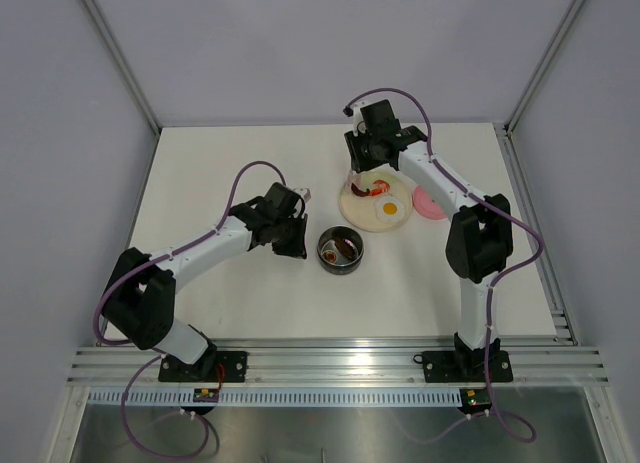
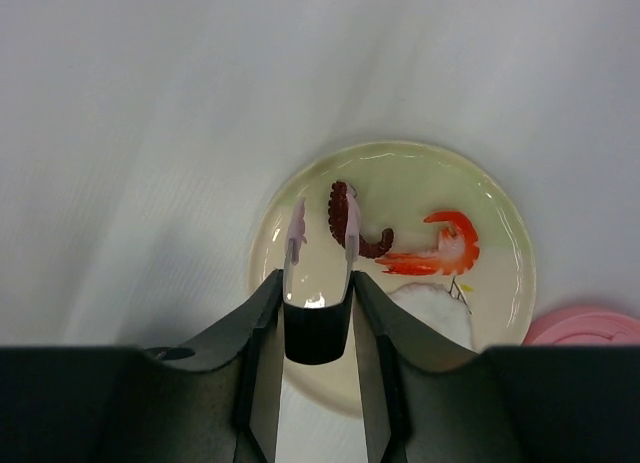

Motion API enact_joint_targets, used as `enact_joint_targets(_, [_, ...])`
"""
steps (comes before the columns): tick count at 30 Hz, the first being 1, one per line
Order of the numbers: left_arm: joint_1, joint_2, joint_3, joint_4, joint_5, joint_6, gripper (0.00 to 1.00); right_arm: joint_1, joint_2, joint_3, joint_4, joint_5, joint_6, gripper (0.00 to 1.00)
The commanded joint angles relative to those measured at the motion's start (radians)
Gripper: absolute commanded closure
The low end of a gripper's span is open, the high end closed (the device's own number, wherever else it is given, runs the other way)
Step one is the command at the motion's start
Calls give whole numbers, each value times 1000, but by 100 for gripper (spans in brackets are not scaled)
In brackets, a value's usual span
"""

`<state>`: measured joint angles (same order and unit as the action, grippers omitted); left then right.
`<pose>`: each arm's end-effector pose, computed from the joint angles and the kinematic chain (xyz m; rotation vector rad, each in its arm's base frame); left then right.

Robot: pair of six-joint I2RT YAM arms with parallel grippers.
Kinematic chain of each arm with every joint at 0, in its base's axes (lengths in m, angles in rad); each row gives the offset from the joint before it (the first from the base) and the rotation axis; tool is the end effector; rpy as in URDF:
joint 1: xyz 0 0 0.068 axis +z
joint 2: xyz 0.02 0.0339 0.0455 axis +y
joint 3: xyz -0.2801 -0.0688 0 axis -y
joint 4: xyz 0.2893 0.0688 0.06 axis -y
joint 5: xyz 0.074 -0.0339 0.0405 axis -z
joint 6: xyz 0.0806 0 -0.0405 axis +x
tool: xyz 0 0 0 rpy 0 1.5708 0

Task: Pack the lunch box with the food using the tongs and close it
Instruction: Pick up the fake food from the plate.

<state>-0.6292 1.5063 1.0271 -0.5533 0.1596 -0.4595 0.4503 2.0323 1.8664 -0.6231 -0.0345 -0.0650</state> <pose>0.2876 -0.2252 0.1810 0.2887 2.6903 -0.5715 0.4929 0.2414 0.2660 -0.6204 2.2883 0.2272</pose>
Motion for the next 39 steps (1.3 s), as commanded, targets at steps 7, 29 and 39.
enact_joint_targets(7, [0,-8,33,7,-23,25,100,-5,63,24,-12,79,-42,61])
enact_joint_targets(29, [2,26,56,16,0,27,100,-5,-38,-50,106,79,-36,69])
enact_joint_targets(39, [2,29,57,9,-12,30,100,-5,-38,-61,122,88,-18,62])
